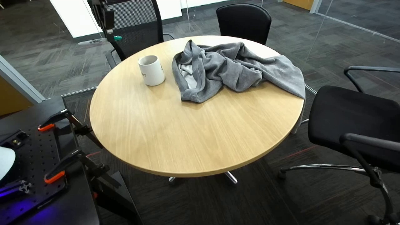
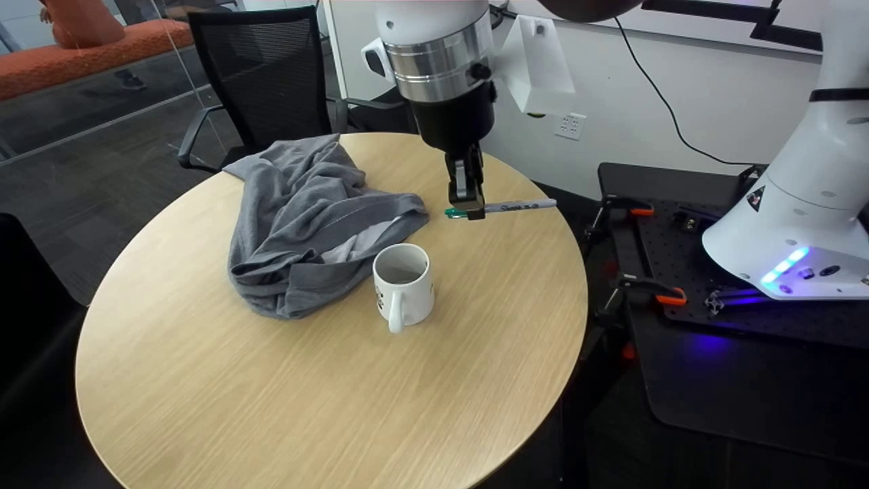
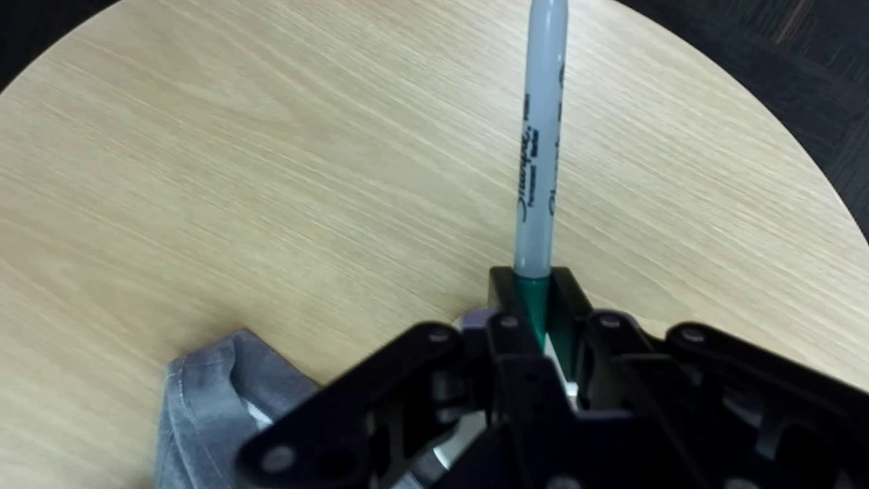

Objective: Put the green pen inside the white mug

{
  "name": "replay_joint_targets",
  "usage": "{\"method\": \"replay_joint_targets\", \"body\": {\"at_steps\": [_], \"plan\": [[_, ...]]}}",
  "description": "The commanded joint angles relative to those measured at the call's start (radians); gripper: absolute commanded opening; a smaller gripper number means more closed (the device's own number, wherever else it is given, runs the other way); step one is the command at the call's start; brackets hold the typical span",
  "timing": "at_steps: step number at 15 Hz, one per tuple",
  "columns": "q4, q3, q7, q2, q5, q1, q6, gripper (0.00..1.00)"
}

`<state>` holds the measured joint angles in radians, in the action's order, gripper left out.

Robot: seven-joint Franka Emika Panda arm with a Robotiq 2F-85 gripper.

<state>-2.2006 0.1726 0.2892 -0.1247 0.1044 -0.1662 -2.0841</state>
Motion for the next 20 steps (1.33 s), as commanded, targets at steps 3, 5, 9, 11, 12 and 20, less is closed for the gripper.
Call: {"method": "replay_joint_targets", "body": {"at_steps": [3, 5, 9, 11, 12, 20], "plan": [[-0.025, -0.009, 0.119, 0.015, 0.039, -0.026, -0.082, 0.04], [-0.04, -0.01, 0.209, 0.02, 0.076, -0.039, -0.136, 0.04], [-0.066, -0.013, 0.421, 0.026, 0.197, -0.072, -0.2, 0.04], [-0.079, -0.013, 0.544, 0.027, 0.272, -0.088, -0.222, 0.04], [-0.083, -0.012, 0.61, 0.027, 0.311, -0.097, -0.227, 0.04], [-0.081, 0.001, 1.119, 0.0, 0.643, -0.149, -0.205, 0.04]]}}
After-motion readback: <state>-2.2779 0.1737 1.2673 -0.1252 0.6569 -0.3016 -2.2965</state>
